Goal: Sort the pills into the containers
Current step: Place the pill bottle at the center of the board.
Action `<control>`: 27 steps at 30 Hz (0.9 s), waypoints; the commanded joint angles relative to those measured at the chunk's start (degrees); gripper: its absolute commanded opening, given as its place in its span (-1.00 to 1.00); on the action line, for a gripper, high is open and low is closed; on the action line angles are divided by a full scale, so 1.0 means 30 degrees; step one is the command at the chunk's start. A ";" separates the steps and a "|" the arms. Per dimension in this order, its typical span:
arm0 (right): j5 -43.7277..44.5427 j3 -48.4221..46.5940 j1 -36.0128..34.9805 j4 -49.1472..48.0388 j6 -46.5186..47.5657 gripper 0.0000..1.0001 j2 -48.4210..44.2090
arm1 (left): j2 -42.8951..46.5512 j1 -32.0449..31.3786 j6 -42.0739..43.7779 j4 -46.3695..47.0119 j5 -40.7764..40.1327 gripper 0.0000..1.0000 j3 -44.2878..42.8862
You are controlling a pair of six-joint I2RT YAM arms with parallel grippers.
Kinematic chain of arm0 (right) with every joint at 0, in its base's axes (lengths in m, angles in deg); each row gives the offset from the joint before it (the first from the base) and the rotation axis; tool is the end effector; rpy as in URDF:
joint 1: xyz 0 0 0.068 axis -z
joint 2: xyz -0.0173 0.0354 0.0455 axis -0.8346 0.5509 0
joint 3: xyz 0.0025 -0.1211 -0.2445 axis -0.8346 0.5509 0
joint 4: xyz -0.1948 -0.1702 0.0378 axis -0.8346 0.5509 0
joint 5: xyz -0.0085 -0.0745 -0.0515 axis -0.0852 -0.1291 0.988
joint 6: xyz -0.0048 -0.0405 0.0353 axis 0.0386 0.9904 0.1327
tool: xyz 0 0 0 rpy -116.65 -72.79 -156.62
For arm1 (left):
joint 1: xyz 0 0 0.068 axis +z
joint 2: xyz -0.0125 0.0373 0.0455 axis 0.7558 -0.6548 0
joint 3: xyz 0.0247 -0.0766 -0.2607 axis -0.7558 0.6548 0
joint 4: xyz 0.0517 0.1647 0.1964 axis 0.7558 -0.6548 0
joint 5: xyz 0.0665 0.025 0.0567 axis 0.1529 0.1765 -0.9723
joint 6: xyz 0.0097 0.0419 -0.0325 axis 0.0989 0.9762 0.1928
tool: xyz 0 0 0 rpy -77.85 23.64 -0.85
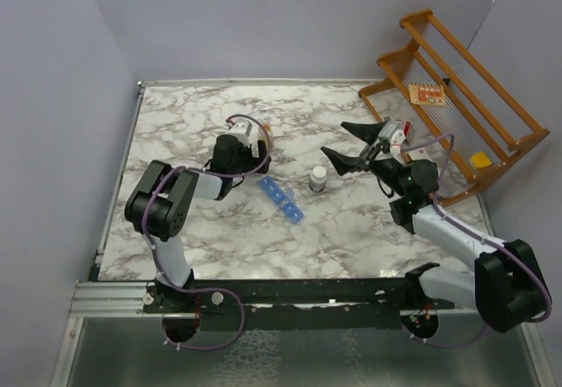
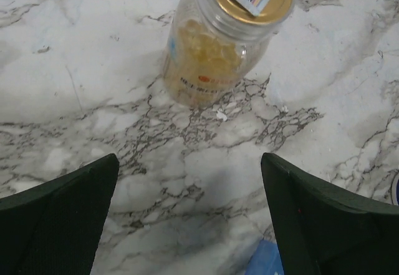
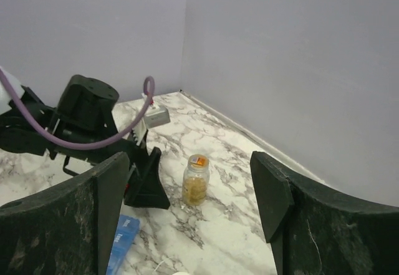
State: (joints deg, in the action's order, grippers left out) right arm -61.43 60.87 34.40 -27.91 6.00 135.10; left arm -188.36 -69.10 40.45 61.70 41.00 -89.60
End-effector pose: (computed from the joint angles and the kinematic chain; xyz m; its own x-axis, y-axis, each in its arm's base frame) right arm 0.2203 0.1093 0.2894 0.2632 0.1863 -0.9466 -0.7901 0.6047 -0.1006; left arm 0.3457 -0.1303 0.1353 -0.4913 -0.1427 -0.8592 0.3043 0.8962 -0.3228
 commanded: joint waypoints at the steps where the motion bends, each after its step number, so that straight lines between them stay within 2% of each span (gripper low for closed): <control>1: 0.1826 -0.0446 -0.0108 0.3057 0.0644 0.42 -0.0628 | 0.3416 0.0016 -0.0256 -0.1031 -0.0678 0.98 0.1814; 3: 0.1632 -0.0640 -0.0123 0.4340 0.0786 0.36 -0.0941 | 0.5276 0.0021 -0.0361 -0.1030 -0.1011 0.98 0.2831; 7: 0.0709 -0.1055 -0.0712 0.7096 0.0964 0.46 -0.1603 | 0.8279 0.0019 -0.0283 -0.1235 -0.1469 0.98 0.4831; 9: 0.1039 -0.0875 -0.1646 0.8037 0.1460 0.36 -0.1910 | 0.9479 0.0001 -0.0341 -0.1369 -0.1457 0.98 0.5778; 10: 0.1466 -0.0821 -0.2209 0.8597 0.1765 0.21 -0.1982 | 1.0042 -0.0005 -0.0420 -0.1366 -0.1487 0.98 0.6156; 11: 0.1845 -0.0847 -0.2785 0.9066 0.2045 -0.07 -0.1965 | 1.0643 -0.0005 -0.0507 -0.1365 -0.1524 0.95 0.6558; 12: 0.2204 -0.0905 -0.3237 0.9509 0.2241 -0.47 -0.1861 | 1.1224 -0.0009 -0.0661 -0.1365 -0.1488 0.89 0.6901; 13: 0.2640 -0.0909 -0.3631 0.9707 0.2294 -0.79 -0.1661 | 1.1776 -0.0010 -0.0848 -0.1365 -0.1443 0.80 0.7237; 14: 0.2871 -0.0906 -0.3867 0.9871 0.2294 -0.95 -0.1508 | 1.2332 -0.0006 -0.1062 -0.1365 -0.1353 0.62 0.7532; 16: 0.3029 -0.0940 -0.4030 1.0032 0.2014 -0.97 -0.1102 | 1.3346 -0.0024 -0.1342 -0.1365 -0.1123 0.16 0.8040; 20: 0.2766 -0.1483 -0.4093 1.0512 0.1566 -0.93 0.0312 | 1.4619 -0.0061 -0.1223 -0.1560 -0.0726 0.11 0.8643; 24: 0.2861 -0.1969 -0.4588 1.0639 0.1438 -0.98 0.1968 | 1.5070 -0.0366 -0.1633 -0.1574 -0.0302 0.09 0.9365; 27: 0.3507 -0.2098 -0.5137 1.0375 0.1795 -0.98 0.2757 | 1.5433 -0.0770 -0.1348 -0.1585 -0.0758 -0.18 0.9729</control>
State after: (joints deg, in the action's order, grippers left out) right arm -53.98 56.25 21.28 2.69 10.94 140.94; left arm -143.64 -69.98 36.64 57.46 38.40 -62.13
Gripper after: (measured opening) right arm 0.015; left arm 0.497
